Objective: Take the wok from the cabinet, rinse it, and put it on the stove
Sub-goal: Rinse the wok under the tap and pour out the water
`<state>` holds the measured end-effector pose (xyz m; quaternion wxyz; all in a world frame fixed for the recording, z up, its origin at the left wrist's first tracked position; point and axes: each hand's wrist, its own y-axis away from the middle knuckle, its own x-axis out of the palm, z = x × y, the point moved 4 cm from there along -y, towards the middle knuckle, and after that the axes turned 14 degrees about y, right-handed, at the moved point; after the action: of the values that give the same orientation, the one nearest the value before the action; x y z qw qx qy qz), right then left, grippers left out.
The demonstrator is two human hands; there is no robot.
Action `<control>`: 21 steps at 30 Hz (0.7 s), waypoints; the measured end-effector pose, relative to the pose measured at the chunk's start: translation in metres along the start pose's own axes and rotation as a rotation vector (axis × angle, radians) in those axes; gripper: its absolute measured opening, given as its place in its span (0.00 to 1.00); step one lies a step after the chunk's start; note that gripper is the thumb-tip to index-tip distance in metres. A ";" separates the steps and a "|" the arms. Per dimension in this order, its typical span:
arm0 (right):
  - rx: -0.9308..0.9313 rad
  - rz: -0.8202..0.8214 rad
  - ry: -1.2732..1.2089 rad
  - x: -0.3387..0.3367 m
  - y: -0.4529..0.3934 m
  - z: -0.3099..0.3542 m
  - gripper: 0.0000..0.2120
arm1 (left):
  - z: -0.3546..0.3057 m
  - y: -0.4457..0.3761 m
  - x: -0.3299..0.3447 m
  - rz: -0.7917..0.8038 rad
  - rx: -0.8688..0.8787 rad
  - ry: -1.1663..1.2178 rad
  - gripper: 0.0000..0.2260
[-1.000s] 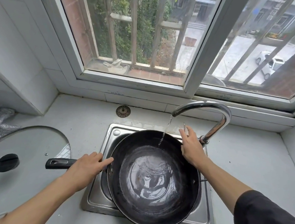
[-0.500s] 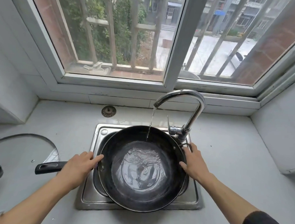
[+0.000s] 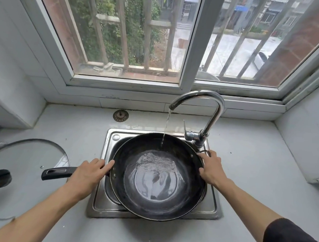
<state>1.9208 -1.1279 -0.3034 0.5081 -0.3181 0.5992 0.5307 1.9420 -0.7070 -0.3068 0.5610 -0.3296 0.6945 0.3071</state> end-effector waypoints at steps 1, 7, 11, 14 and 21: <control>-0.005 -0.003 0.001 -0.003 0.001 -0.001 0.29 | 0.000 0.001 -0.002 -0.012 0.011 0.005 0.38; -0.012 -0.028 0.015 -0.024 0.011 -0.001 0.29 | -0.001 -0.002 -0.026 -0.090 0.068 -0.016 0.39; 0.005 -0.064 -0.019 -0.038 0.021 -0.004 0.29 | 0.002 -0.010 -0.034 -0.087 0.076 -0.045 0.39; 0.014 -0.081 -0.028 -0.046 0.029 -0.009 0.29 | 0.002 -0.016 -0.038 -0.087 0.087 -0.054 0.40; 0.053 -0.122 -0.039 -0.068 0.044 -0.019 0.28 | -0.007 -0.026 -0.039 -0.106 0.110 -0.022 0.38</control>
<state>1.8938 -1.1470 -0.2266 0.5592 -0.3300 0.5825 0.4889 1.9645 -0.7233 -0.2690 0.6012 -0.3311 0.6859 0.2419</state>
